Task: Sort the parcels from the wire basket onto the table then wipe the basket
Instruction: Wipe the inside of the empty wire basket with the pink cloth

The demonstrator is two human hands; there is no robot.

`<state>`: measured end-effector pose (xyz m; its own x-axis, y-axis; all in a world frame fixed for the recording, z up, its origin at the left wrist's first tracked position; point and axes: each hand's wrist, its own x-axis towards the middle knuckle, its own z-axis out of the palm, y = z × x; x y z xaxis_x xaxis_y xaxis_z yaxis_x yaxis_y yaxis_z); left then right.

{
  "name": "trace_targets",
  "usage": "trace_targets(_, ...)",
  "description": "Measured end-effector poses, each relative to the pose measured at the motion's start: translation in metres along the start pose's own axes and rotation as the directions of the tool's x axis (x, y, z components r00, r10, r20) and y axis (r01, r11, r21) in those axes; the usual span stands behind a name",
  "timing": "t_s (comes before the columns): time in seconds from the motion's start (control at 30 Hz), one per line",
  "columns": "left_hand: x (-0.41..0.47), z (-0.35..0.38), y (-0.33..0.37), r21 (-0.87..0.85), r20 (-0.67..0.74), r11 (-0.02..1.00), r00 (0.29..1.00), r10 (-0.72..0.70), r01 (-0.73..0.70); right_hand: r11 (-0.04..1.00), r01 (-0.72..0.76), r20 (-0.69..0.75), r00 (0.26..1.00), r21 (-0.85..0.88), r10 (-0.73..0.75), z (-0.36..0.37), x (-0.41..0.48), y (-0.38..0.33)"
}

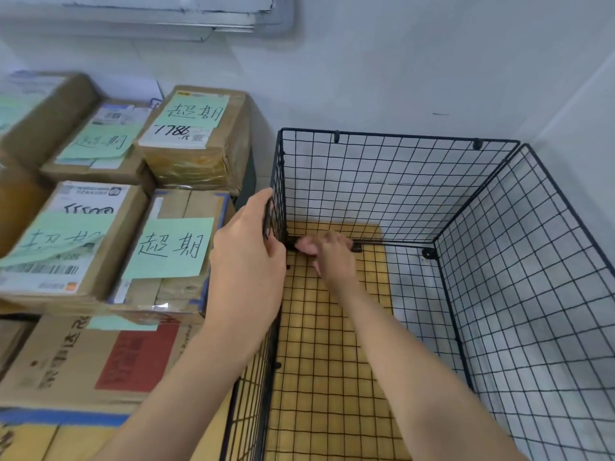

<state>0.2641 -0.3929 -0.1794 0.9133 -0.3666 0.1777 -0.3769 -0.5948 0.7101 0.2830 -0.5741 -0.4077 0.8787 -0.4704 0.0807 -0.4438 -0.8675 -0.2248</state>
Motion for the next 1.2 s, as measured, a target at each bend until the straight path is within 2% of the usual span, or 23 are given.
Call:
trace_targets(0.1,-0.001,0.0,0.0,-0.011,0.003,1.0,1.0,-0.006,0.006,0.982,-0.182,-0.015,0.983,-0.042,0.182,-0.017,-0.008,0.068)
trace_targets(0.17,-0.001,0.001,0.001,-0.007,0.004,1.0,1.0,-0.008,0.008,0.969,-0.23,-0.049,0.973,-0.096,0.226,-0.032,-0.025,0.118)
trace_targets(0.27,-0.001,0.002,0.0,-0.01,0.006,1.0,1.0,-0.01,0.01,0.926,-0.377,-0.098,0.922,0.005,0.375,-0.042,-0.051,0.165)
trace_targets(0.43,-0.002,-0.001,0.001,0.0,0.007,1.0,1.0,0.001,-0.001,0.9,-0.391,-0.089,0.906,0.191,0.413,-0.037,-0.06,0.158)
trace_targets(0.6,-0.001,0.0,0.002,0.028,-0.006,1.0,1.0,0.003,-0.003,0.786,-0.547,-0.085,0.803,0.287,0.59,-0.034,-0.053,0.134)
trace_targets(0.7,-0.001,0.0,0.002,0.033,-0.01,0.999,1.0,-0.004,0.005,0.857,-0.439,-0.093,0.874,0.271,0.477,-0.033,-0.052,0.084)
trace_targets(0.77,-0.001,0.0,0.004,0.03,-0.012,1.0,1.0,0.005,-0.005,0.886,-0.332,-0.073,0.925,0.324,0.374,-0.023,-0.054,0.033)
trace_targets(0.93,0.0,-0.001,0.003,0.047,-0.016,0.999,1.0,0.011,-0.01,0.883,-0.177,0.06,0.984,0.435,0.168,0.009,-0.073,-0.073)
trace_targets(1.0,0.0,-0.002,0.003,0.051,-0.01,0.999,1.0,0.012,-0.011,0.892,-0.16,0.064,0.987,0.423,0.147,0.007,-0.08,-0.073)
trace_targets(1.1,-0.001,-0.002,0.004,0.055,0.0,0.998,1.0,0.016,-0.016,0.951,-0.093,0.06,0.995,0.295,0.078,-0.008,-0.086,-0.035)
trace_targets(1.2,-0.001,-0.003,0.004,0.036,0.009,0.999,1.0,0.004,-0.005,0.95,-0.241,0.032,0.97,0.196,0.24,-0.021,-0.091,0.033)
